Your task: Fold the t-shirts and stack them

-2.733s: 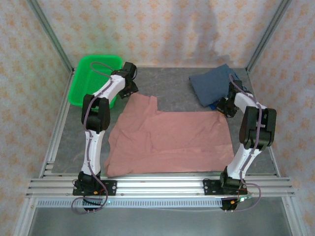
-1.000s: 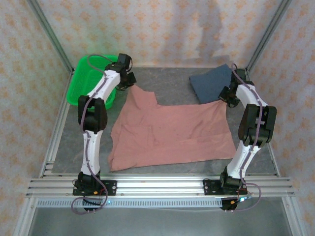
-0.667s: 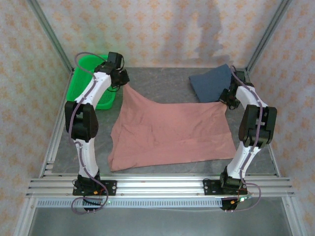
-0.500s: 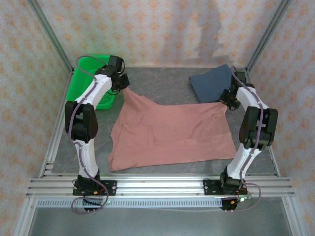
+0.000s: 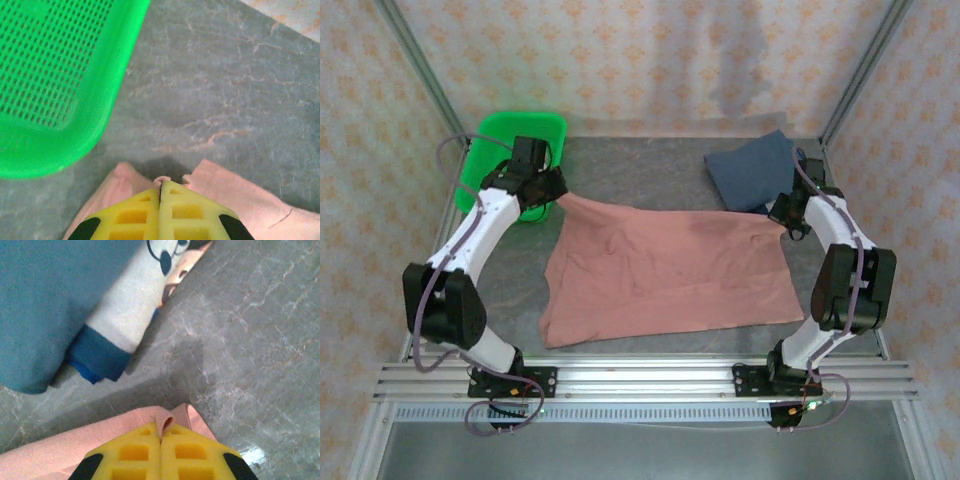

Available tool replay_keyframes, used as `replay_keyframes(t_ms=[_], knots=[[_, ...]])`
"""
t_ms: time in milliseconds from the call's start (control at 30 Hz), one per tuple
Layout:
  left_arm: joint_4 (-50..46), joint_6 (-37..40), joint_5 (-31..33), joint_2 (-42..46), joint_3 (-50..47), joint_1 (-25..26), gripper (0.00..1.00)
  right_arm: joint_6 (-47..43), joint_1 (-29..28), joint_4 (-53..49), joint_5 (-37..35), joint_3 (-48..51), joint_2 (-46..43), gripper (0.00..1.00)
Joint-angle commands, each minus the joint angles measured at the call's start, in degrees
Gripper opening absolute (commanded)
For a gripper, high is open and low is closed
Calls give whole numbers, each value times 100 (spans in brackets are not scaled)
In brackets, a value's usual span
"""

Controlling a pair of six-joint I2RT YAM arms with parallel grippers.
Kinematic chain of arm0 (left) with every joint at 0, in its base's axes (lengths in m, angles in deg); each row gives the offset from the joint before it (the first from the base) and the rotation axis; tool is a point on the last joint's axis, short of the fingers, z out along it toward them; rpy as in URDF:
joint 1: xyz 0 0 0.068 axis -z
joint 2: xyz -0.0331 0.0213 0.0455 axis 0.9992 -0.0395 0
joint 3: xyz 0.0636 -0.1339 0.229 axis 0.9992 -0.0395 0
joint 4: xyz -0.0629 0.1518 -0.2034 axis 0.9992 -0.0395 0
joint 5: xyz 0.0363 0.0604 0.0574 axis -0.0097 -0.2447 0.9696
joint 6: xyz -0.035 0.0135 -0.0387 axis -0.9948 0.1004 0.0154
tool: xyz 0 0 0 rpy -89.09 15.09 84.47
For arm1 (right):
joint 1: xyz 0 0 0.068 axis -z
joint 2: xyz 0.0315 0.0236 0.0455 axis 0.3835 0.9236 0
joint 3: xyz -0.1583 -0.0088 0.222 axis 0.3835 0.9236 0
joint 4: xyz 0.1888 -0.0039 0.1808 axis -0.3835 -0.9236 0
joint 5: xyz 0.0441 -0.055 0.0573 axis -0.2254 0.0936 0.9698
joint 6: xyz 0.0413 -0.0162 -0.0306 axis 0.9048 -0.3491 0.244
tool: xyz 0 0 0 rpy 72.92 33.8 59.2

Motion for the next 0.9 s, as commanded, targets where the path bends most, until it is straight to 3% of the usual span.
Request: replay_keyframes(t_ms=[0, 267, 600, 867], knots=[[178, -235, 208, 443, -764, 62, 0, 3, 38, 151, -220, 355, -384, 0], [151, -664, 323, 1465, -1963, 88, 0, 147, 123, 113, -408, 1025, -873, 0], [-109, -1000, 467, 2209, -2753, 110, 0, 434, 204, 14, -532, 1492, -1152, 0], [-247, -1396, 460, 2747, -3151, 441, 0, 472, 265, 29, -555, 1492, -1043, 0]])
